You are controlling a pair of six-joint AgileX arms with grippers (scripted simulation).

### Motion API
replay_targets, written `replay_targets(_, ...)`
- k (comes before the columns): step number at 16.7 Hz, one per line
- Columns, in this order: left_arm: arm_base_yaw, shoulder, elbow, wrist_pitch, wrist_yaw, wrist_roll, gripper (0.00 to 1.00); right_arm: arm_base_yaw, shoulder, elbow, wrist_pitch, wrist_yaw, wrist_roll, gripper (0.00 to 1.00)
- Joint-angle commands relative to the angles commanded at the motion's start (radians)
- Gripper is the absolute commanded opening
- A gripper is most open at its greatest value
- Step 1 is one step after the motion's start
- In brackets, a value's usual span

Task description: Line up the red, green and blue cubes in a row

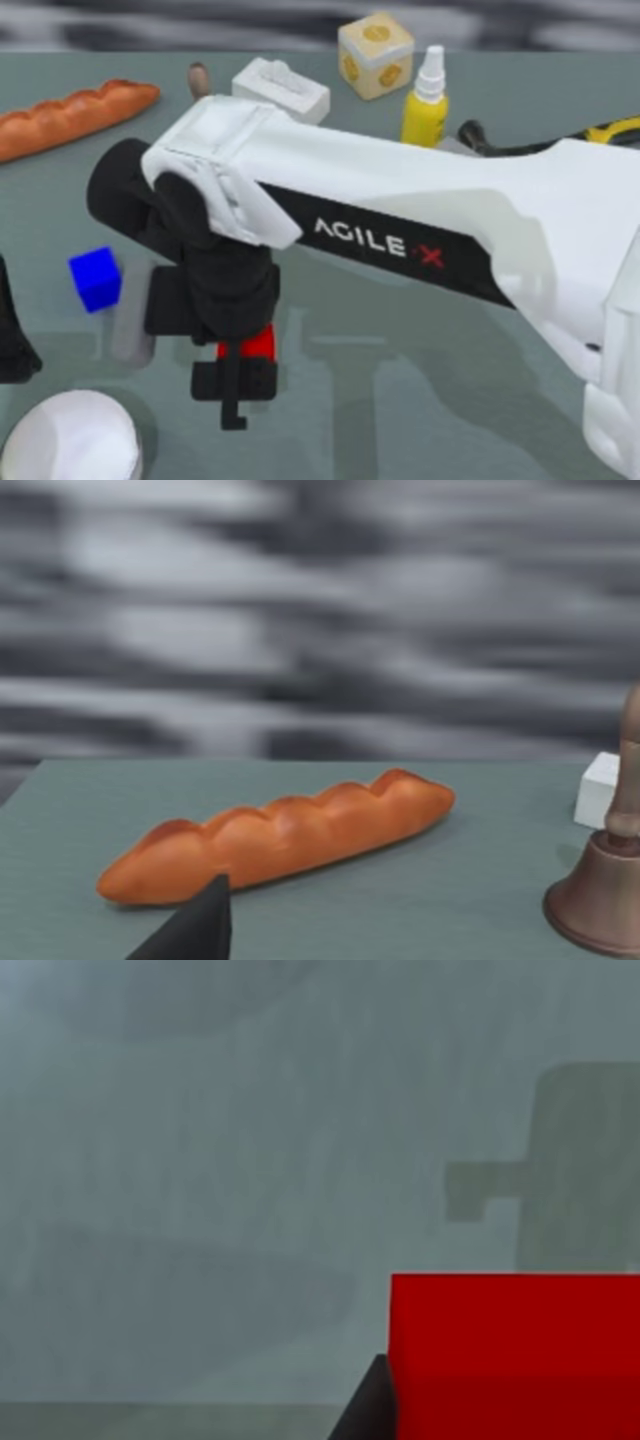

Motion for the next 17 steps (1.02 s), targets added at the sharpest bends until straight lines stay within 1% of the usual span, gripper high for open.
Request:
replay_targets(2, 0.000, 0.000, 0.000, 0.000, 0.000, 0.000, 1.00, 0.001, 0.006, -0.034, 0.039, 0.001, -0.001, 0.00)
replay_targets(7, 0.000, 0.000, 0.000, 0.000, 0.000, 0.000, 1.00, 0.002, 0.043, -0.176, 0.221, 0.002, 0.003, 0.00)
replay_targets(12, 0.000, 0.000, 0.000, 0.000, 0.000, 0.000, 1.00, 0.004, 0.050, -0.194, 0.240, 0.002, 0.002, 0.00)
replay_targets(17, 0.000, 0.000, 0.000, 0.000, 0.000, 0.000, 1.00, 0.004, 0.050, -0.194, 0.240, 0.002, 0.002, 0.38)
